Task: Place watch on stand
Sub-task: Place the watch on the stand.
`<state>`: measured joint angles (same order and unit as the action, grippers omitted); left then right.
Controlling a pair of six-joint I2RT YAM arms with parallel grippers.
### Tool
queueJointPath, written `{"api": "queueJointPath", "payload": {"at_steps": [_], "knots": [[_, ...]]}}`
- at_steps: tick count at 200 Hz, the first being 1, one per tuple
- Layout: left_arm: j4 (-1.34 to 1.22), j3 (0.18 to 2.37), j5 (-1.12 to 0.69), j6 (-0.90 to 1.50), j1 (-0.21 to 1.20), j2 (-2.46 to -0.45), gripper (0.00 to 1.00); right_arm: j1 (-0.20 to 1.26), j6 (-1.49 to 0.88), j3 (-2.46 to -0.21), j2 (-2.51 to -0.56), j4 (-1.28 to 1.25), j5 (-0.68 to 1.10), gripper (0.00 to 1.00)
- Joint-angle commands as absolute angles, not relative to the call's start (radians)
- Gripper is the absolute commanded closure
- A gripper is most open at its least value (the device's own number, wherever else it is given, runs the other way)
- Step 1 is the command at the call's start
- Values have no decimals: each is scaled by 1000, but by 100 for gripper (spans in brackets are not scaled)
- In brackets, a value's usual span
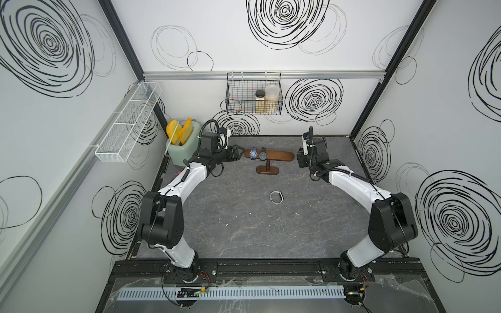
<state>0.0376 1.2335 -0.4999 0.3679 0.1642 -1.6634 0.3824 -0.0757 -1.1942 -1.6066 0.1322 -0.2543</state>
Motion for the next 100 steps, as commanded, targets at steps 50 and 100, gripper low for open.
{"api": "queueJointPath", "payload": {"at_steps": [50, 100], "knots": [[-133, 1230, -576, 416, 119, -1734, 45, 406, -55, -1239, -1637, 162, -269, 69], [-136, 1233, -581, 405, 136, -1750, 45, 409, -56, -1249, -1655, 167, -260, 69]]}}
